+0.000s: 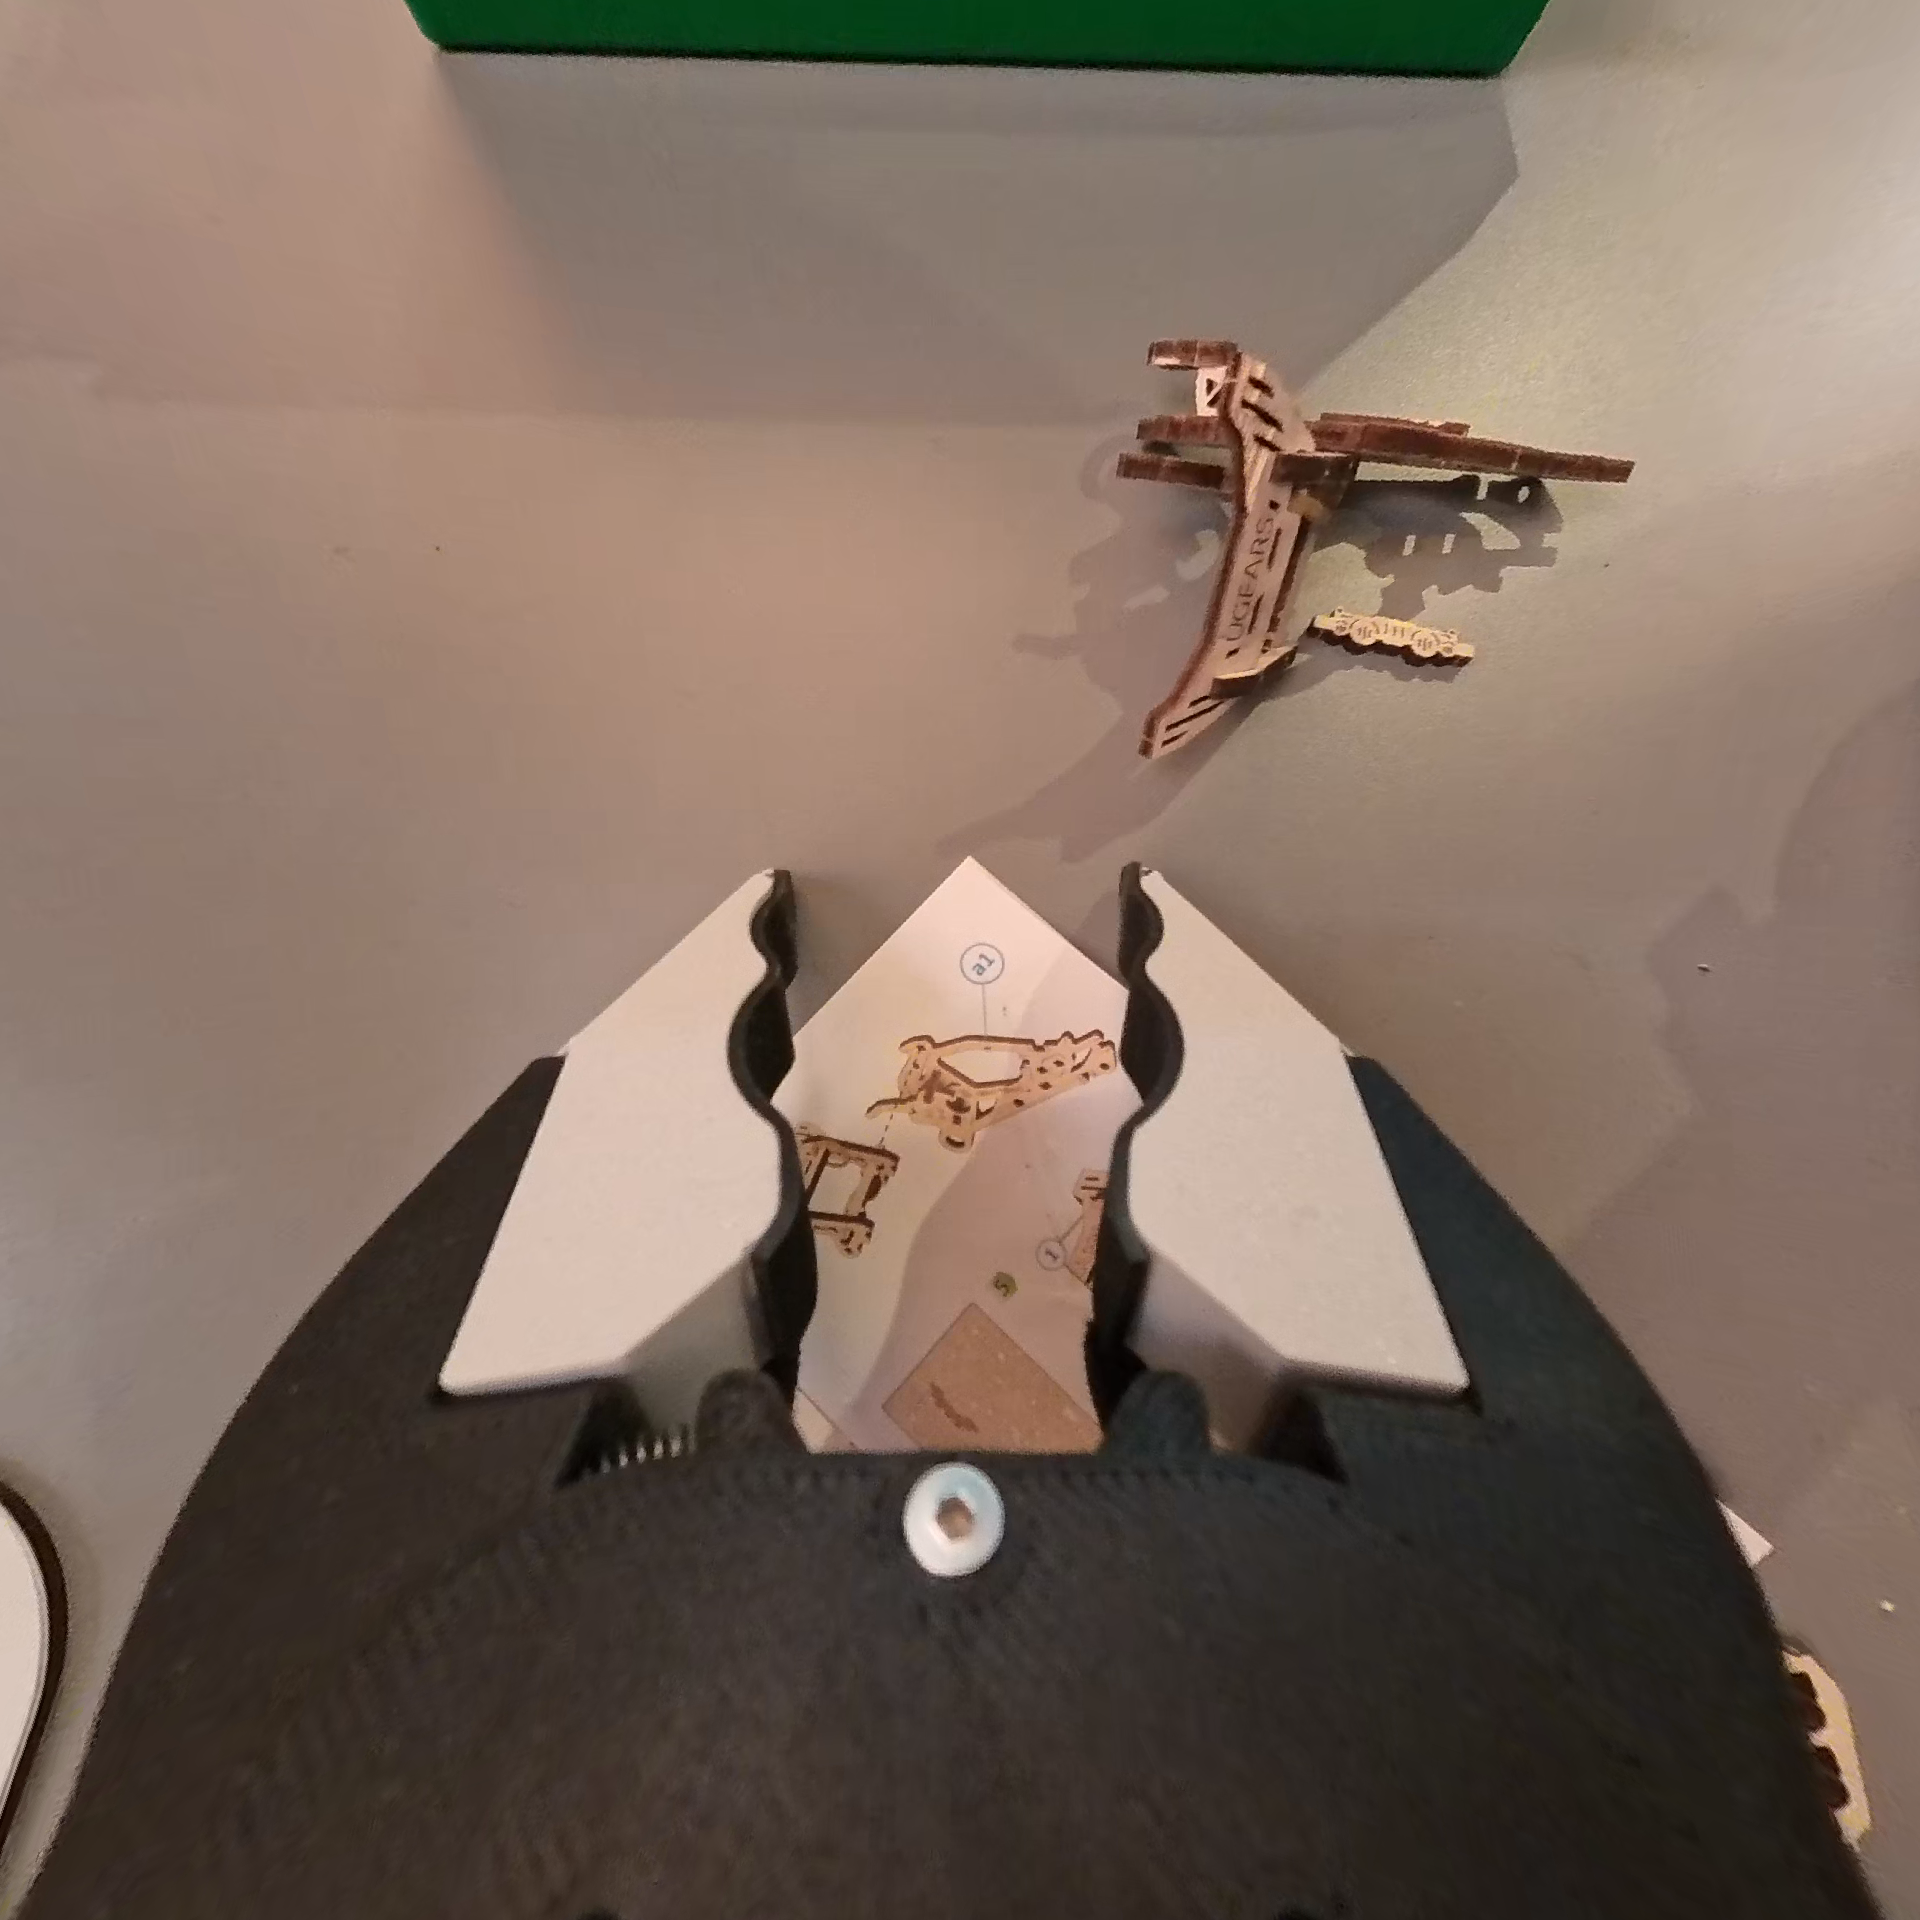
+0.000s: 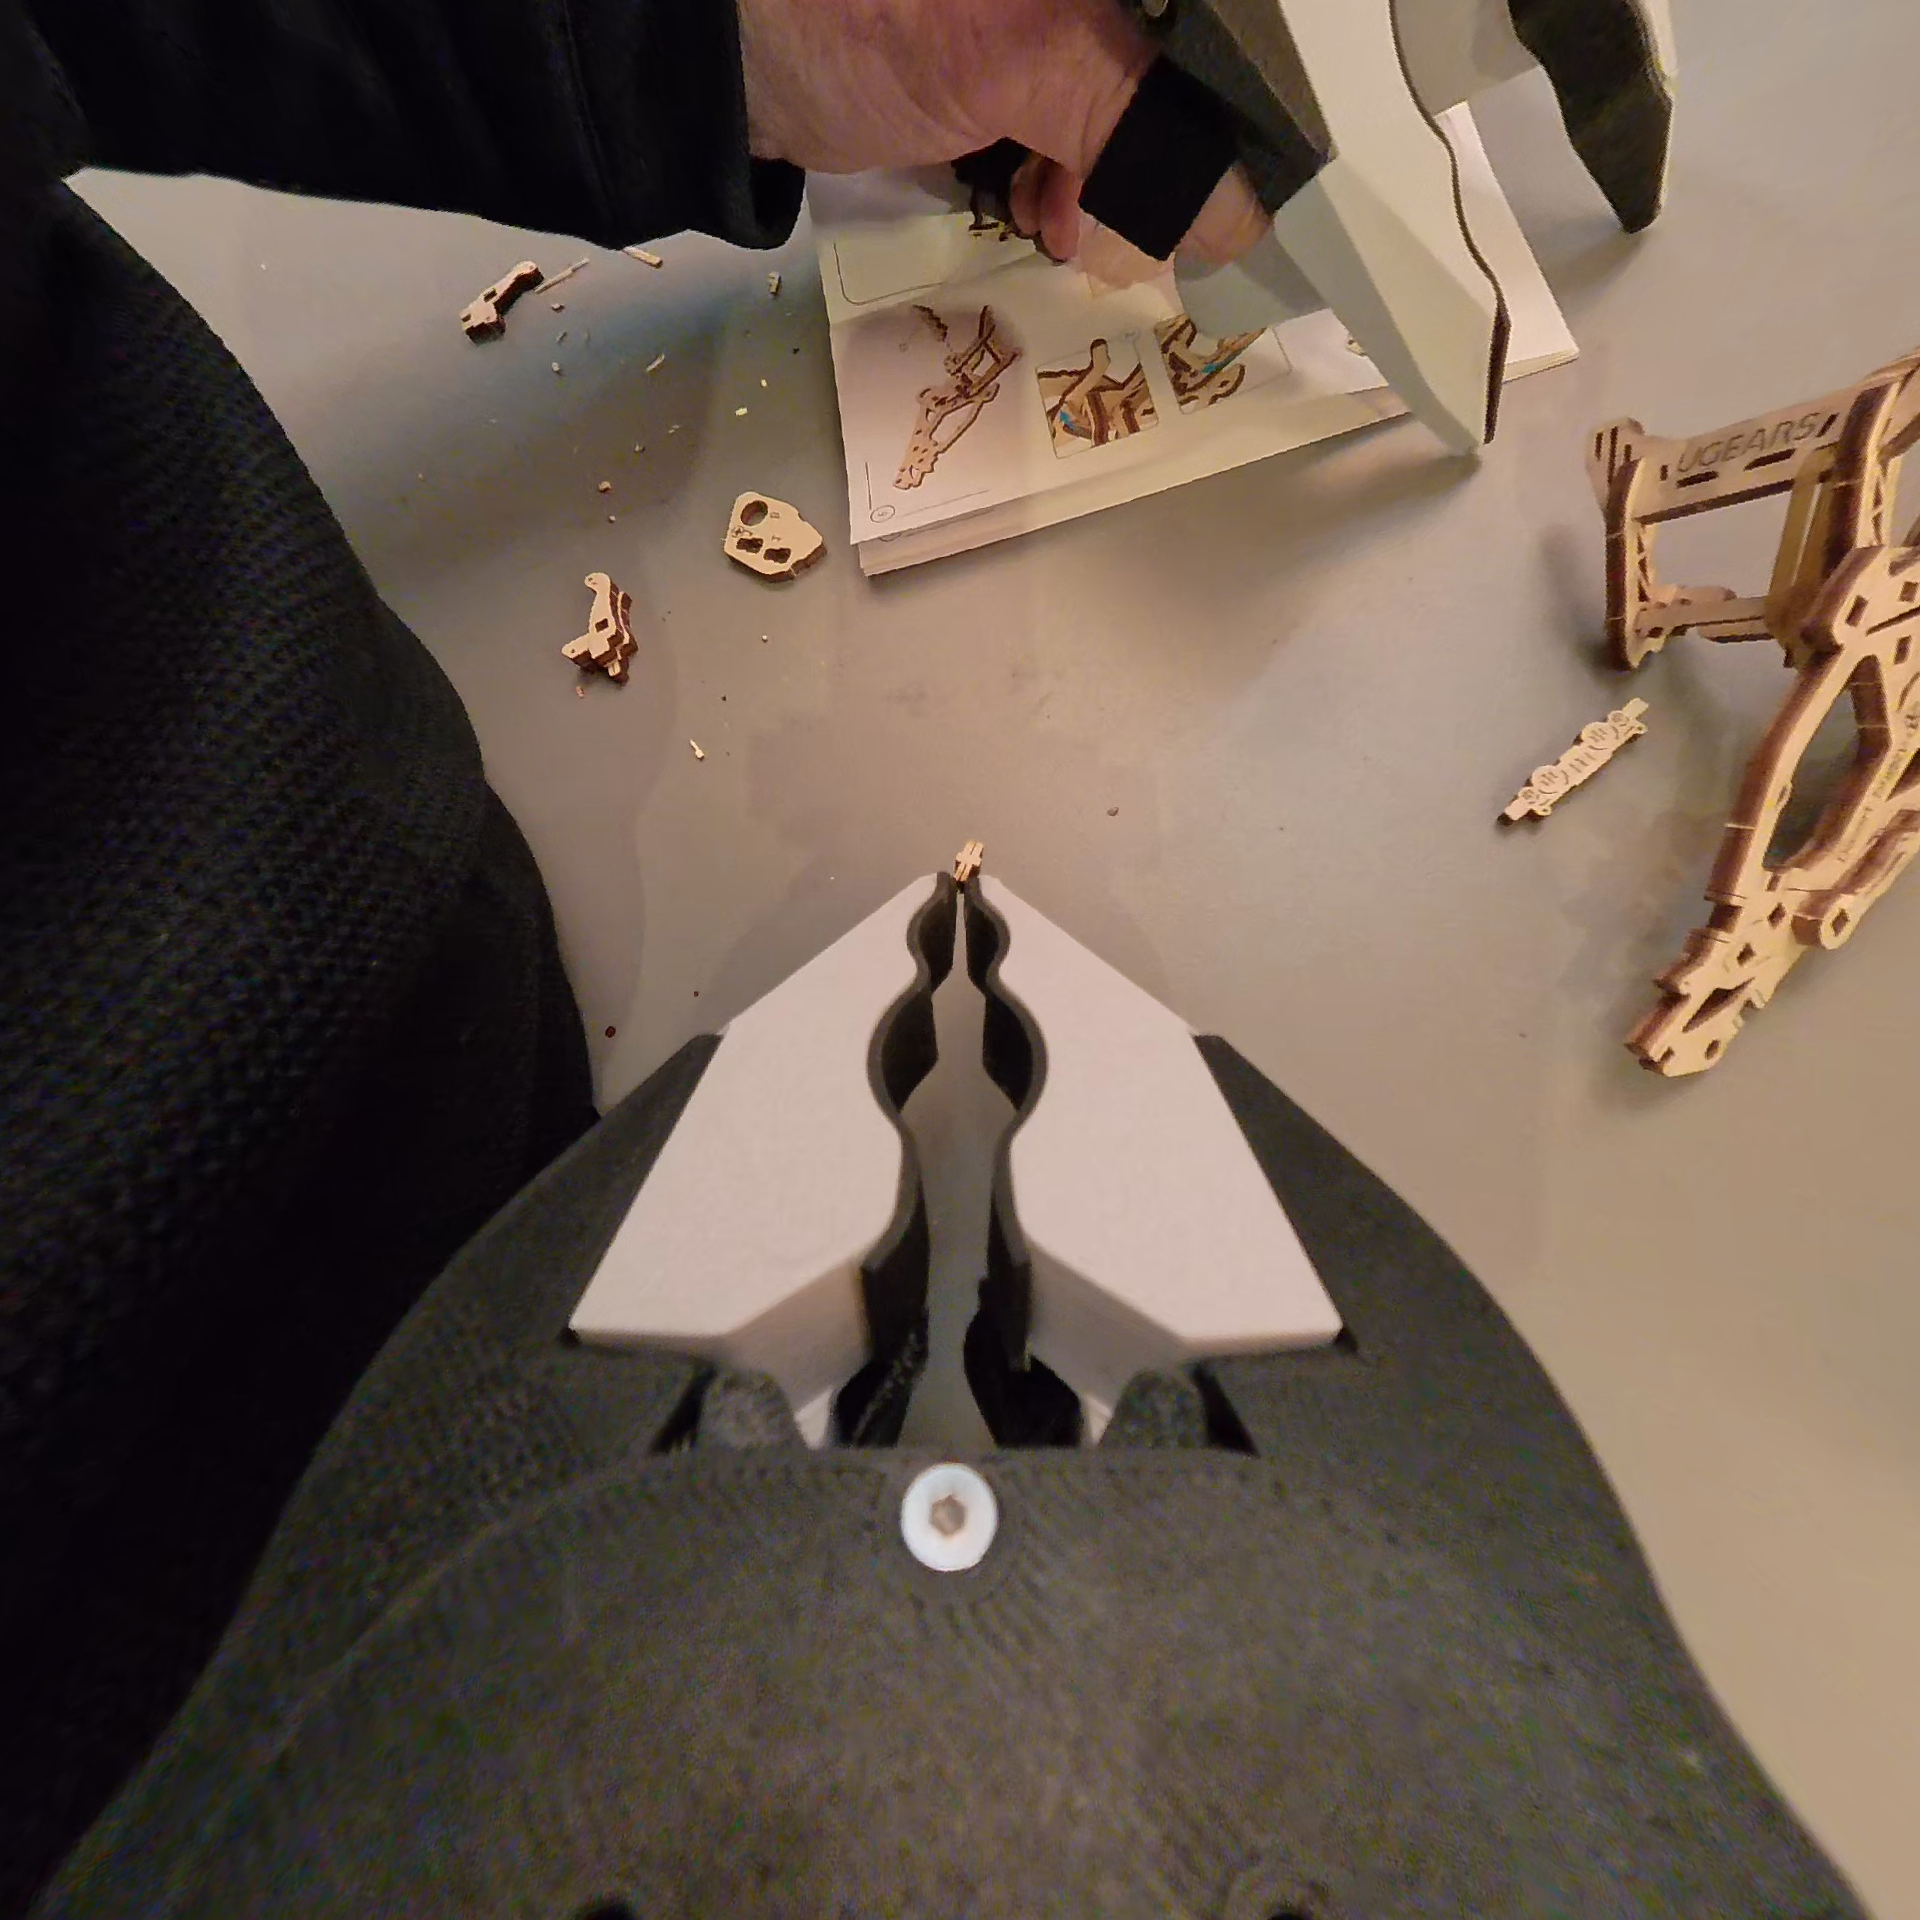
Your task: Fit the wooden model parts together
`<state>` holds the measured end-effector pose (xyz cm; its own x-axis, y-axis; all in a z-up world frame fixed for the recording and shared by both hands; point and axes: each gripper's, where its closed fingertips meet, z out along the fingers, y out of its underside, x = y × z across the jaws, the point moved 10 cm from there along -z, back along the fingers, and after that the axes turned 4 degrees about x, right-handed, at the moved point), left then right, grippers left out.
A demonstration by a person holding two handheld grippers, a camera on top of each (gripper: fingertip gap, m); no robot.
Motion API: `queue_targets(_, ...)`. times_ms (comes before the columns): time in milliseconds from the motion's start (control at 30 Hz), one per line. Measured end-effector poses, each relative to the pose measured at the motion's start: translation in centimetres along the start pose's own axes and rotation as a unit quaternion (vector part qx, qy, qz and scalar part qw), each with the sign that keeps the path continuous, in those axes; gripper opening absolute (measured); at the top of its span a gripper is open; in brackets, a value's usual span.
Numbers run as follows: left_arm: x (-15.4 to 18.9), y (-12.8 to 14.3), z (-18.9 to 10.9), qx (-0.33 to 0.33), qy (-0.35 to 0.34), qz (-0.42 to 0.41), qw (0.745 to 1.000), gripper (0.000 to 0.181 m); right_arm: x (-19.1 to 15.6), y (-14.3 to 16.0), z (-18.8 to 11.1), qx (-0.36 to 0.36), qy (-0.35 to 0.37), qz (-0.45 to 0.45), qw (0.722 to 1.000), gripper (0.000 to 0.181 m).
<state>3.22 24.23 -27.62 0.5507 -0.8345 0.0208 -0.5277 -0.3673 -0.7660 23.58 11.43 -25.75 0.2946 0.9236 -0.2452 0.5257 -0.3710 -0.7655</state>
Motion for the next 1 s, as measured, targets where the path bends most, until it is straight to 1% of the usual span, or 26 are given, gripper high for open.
queue_targets(833,-0.06,-0.02,0.02,0.001,0.000,-0.002,1.000,0.060,0.02,0.07,0.01,-0.001,-0.001,0.001,1.000,0.000)
queue_targets(900,0.00,-0.04,0.04,0.001,0.000,0.001,1.000,0.062,-0.02,0.02,0.01,-0.002,0.000,-0.001,1.000,0.000)
queue_targets(967,0.05,-0.10,0.13,-0.002,-0.001,0.003,1.000,0.071,-0.09,-0.06,0.04,-0.003,0.001,-0.003,1.000,0.000)
queue_targets(1000,0.07,-0.13,0.13,-0.002,-0.001,0.002,1.000,0.073,-0.13,-0.11,0.08,-0.005,0.002,-0.005,1.000,0.000)
